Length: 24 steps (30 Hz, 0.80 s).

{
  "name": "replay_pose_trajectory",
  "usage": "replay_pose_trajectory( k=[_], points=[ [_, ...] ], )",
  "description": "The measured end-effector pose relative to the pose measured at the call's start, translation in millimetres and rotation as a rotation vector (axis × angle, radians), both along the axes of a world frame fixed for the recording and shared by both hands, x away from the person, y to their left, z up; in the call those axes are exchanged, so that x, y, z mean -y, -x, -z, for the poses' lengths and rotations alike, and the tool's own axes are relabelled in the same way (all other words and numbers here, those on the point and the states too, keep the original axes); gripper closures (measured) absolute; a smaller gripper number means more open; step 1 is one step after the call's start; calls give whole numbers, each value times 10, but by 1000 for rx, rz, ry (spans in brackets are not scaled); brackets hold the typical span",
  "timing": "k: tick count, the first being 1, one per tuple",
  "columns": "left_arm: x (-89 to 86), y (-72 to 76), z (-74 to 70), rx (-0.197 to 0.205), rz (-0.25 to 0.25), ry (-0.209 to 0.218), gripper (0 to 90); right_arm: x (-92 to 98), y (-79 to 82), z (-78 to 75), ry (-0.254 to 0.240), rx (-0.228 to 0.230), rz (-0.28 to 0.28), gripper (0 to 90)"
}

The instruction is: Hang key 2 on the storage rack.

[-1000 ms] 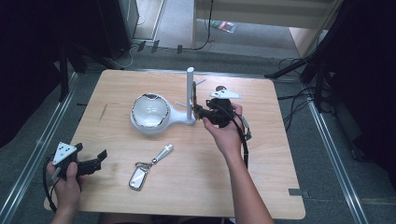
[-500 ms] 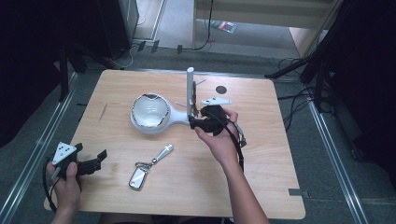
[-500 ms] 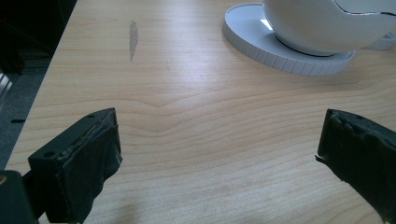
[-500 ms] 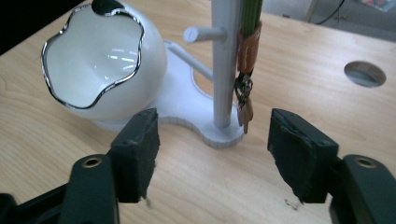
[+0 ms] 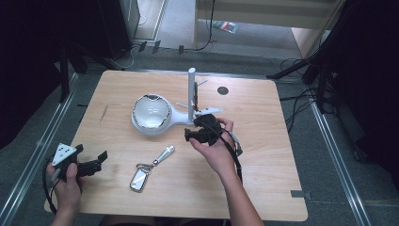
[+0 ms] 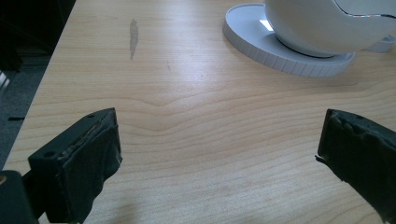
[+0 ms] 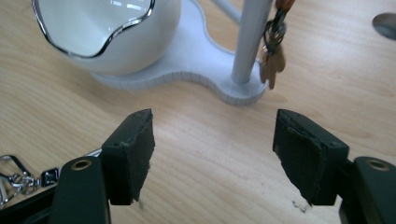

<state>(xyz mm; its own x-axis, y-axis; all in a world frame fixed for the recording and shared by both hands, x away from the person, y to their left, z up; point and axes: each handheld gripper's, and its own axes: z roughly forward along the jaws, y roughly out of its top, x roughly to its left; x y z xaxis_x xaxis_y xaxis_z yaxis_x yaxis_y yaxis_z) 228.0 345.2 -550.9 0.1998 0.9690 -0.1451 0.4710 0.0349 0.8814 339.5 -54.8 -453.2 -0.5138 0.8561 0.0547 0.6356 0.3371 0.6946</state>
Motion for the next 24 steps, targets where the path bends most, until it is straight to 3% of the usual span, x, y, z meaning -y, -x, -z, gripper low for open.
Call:
replay_pose_trajectory(
  k=[8,24],
  points=[
    [-2,5,0,3,0,1,0,-130,64,161,1,-87,34,310],
    [-2,0,0,0,2,3,0,-401,107,394,35,-213,12,364]
  ],
)
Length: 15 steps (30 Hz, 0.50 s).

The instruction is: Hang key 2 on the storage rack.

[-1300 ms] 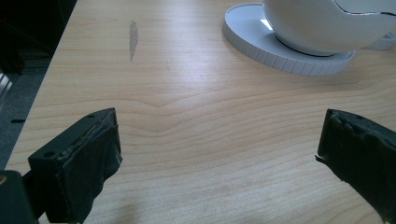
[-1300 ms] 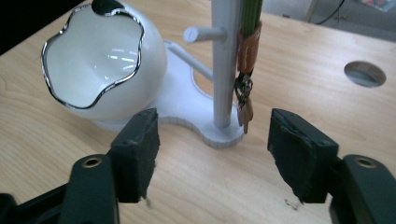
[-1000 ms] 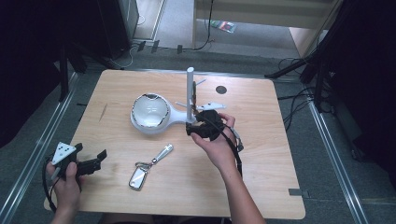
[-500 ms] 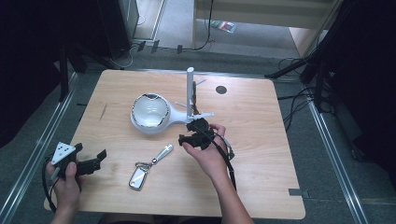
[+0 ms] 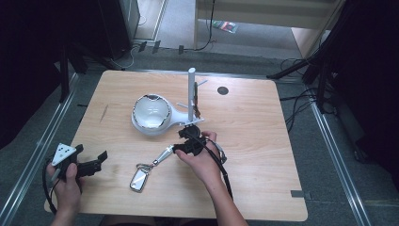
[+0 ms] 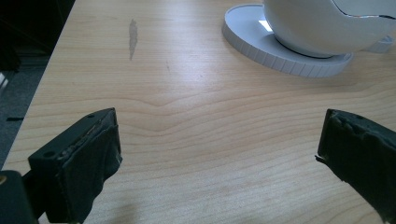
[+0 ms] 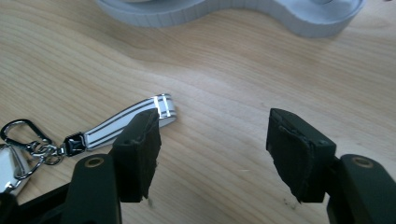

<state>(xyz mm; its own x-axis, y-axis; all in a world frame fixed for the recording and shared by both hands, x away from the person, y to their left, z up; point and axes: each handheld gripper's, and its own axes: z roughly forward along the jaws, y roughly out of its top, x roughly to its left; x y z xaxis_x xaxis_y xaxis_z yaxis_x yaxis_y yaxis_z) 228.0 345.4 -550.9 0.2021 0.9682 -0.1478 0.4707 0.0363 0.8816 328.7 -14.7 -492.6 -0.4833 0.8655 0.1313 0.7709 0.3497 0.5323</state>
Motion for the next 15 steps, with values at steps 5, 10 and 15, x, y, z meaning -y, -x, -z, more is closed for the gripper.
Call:
replay_pose_trajectory(
  k=[5,10,15],
  points=[
    [-1,0,-1,-1,0,0,0,-75,0,45,20,-18,-10,428],
    [-1,-1,-1,-2,1,1,0,-108,-16,118,47,-20,-28,443],
    [3,-3,0,-2,1,-1,0,-164,-10,139,24,-35,-30,427]
  ],
)
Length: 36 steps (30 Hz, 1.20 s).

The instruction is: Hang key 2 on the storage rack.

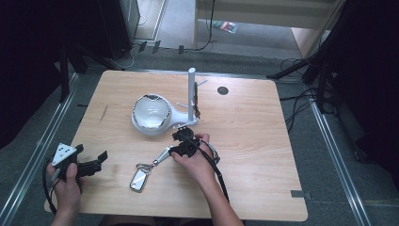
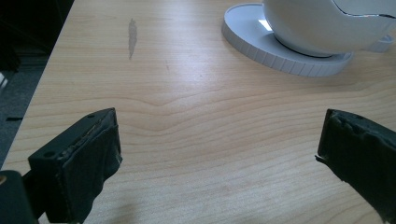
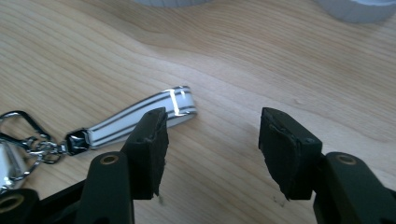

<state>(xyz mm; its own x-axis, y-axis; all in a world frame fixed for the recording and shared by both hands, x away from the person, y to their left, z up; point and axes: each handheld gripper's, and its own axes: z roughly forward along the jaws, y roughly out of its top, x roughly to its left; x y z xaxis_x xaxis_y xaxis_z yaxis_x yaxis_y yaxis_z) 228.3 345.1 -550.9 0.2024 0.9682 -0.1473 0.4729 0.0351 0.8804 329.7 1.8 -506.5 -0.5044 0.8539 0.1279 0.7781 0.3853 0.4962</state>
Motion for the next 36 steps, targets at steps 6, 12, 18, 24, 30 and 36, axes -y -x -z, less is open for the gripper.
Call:
replay_pose_trajectory(
  k=[6,12,18,24,30,36],
  points=[
    [0,0,0,0,0,-1,0,-82,-17,-18,-30,-65,44,408],
    [0,0,0,-1,1,-1,0,-113,-53,-30,-44,-132,96,415],
    [2,-1,0,0,1,-3,0,-196,-67,-31,-12,-154,84,390],
    [2,-2,0,0,2,-4,0,-271,-90,-35,-13,-204,87,395],
    [1,-3,-1,-2,2,-7,0,-322,-143,-43,14,-262,98,395],
    [0,-4,-1,-4,2,-5,0,-364,-228,-51,26,-305,126,401]
  ],
)
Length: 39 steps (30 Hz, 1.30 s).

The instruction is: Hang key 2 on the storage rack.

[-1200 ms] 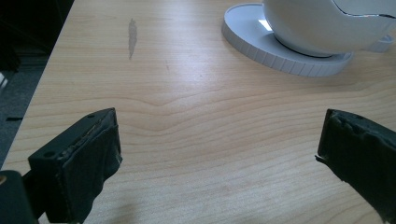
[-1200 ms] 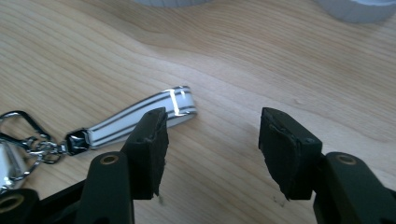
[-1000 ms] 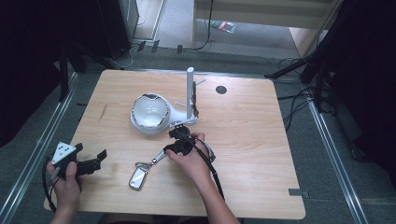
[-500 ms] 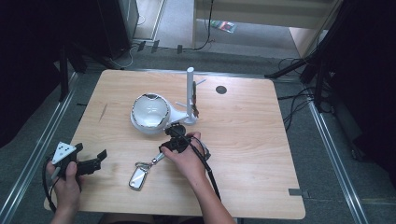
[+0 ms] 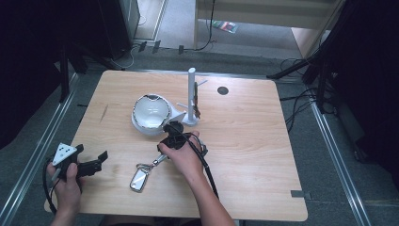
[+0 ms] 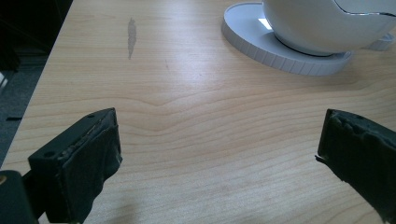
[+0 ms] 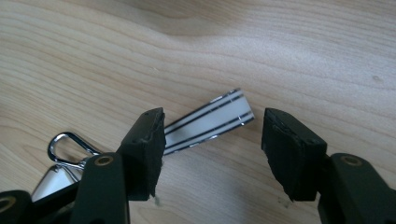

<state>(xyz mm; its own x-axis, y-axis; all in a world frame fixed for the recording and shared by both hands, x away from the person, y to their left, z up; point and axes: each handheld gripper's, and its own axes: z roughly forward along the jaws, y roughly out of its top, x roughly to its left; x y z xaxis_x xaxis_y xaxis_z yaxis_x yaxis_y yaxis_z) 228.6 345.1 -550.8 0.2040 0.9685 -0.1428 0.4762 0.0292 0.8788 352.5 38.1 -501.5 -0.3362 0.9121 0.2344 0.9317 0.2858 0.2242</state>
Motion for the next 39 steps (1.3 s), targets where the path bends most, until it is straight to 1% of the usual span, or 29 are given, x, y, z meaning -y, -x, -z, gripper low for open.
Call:
replay_pose_trajectory(
  k=[4,6,12,17,18,20,21,23,24,26,27,28,30,31,32,33,34,35,39],
  points=[
    [0,0,0,1,2,0,0,-58,-25,6,13,-25,-4,388],
    [-1,0,1,2,2,0,0,-85,-36,19,17,-31,-3,386],
    [1,-1,1,1,3,-1,0,-151,-50,73,48,-33,0,397],
    [5,-5,1,2,4,-5,0,-201,-68,70,64,-29,28,451],
    [6,-5,2,3,3,-5,0,-201,-68,70,64,-29,28,451],
    [6,-4,2,3,4,-6,0,-224,-73,65,75,-27,32,489],
    [6,-4,2,3,4,-6,0,-228,-69,70,78,-15,33,505],
    [7,-4,2,2,4,-7,0,-239,-62,65,87,-9,33,546],
    [7,-4,1,2,4,-8,0,-242,-57,67,90,0,32,578],
    [8,-4,1,2,4,-8,0,-258,-41,68,114,14,27,680],
    [8,-4,1,2,4,-8,0,-266,-30,68,125,22,20,716],
    [8,-4,1,2,5,-8,0,-268,-23,67,136,30,16,734],
    [8,-4,1,2,5,-9,0,-258,-16,69,136,38,7,745],
    [9,-4,1,2,5,-8,0,-246,-14,71,123,39,4,749],
    [9,-4,1,2,5,-8,0,-246,-14,71,123,39,4,749],
    [8,-4,1,3,5,-8,0,-233,-10,73,112,46,1,751],
    [9,-4,1,2,6,-9,0,-202,11,61,97,65,-10,753],
    [9,-4,1,2,6,-9,0,-192,26,48,89,75,-3,753],
    [10,-5,0,1,6,-11,0,-120,64,-28,49,113,-11,754]
  ],
)
